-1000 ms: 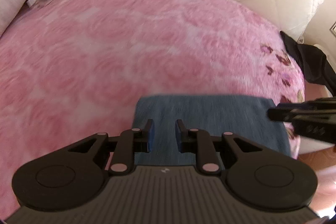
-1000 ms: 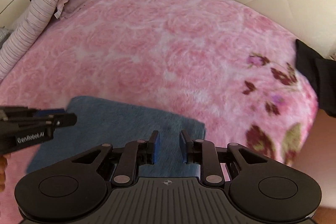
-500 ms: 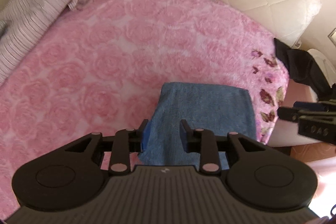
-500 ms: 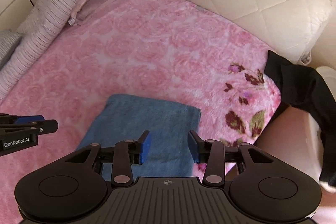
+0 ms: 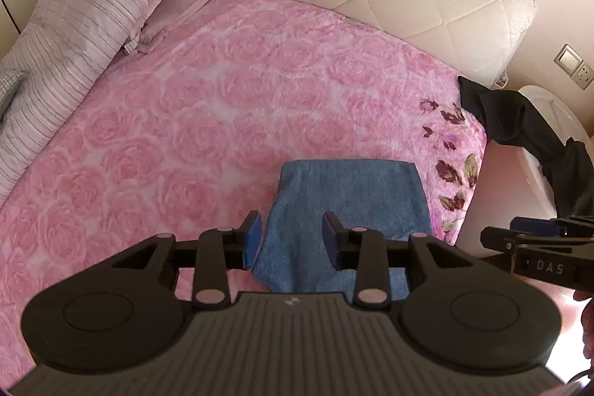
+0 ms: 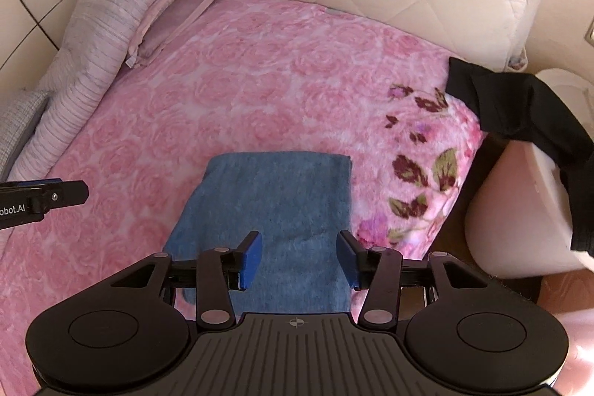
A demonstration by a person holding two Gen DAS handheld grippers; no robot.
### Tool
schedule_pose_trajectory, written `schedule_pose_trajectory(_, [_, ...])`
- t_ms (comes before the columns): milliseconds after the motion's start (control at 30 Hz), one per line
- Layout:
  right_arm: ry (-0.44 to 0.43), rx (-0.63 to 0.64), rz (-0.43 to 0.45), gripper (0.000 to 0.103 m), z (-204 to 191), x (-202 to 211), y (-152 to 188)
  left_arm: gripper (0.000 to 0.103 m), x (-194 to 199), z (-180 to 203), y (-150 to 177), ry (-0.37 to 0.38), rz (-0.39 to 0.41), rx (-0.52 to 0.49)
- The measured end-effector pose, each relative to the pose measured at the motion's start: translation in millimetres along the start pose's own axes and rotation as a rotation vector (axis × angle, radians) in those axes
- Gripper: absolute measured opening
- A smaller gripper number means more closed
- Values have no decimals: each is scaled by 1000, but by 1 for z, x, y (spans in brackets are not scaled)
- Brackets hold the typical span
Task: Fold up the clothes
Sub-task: 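Grasp the folded jeans edge with the left gripper while the right gripper grasps beside it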
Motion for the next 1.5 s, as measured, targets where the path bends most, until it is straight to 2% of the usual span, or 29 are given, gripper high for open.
schedule_pose_trajectory(67, [-19,-26,-5,48,7,-5,0,38,-6,-4,1,30,-3,27])
schedule_pose_trajectory(233, [-105,-118,-42,50,34,-29,4,40,-29,-32,23,146,-3,191])
schedule_pose_trajectory(467, [-196,-201,-155,61,75,-81,12,39,-65,-87,93,255,-33,603])
schedule_pose_trajectory(500, [-205,-210,-167,61,80,-88,14,39,-69,-90,99,262,-33,625])
schedule_pose_trajectory(667, [-252,-228,-228,62,90,-119,20,39,-92,-91,95,297,-23,544])
schedule_pose_trajectory(867, [-334,-228,-243,65,90,-151,17,40,-140,-100,73,361,-55,418])
schedule_pose_trajectory(967, [-338,-221,-247,68,93,-168,12,41,-165,-106,64,391,-78,374])
schedule_pose_trajectory(1133, [-334,-256,-253,76,100,-194,8,42,-198,-127,56,431,-96,397])
schedule_pose_trajectory(1367, [-358,-352,-297,77,100,-233,8,44,-243,-138,63,537,-138,490])
schedule_pose_trajectory(1500, [-391,-405,-302,77,103,-244,12,50,-262,-145,69,590,-131,541])
Point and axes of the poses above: each gripper's, at about its wrist camera, not at the fingertips, and x roughly against the way its jaws point, z to its right, y to its underside, the point moved 4 cm from there along -x, roughly the way its jaws point, and after that the axes turned 9 degrees about y, right-handed, at the moved point
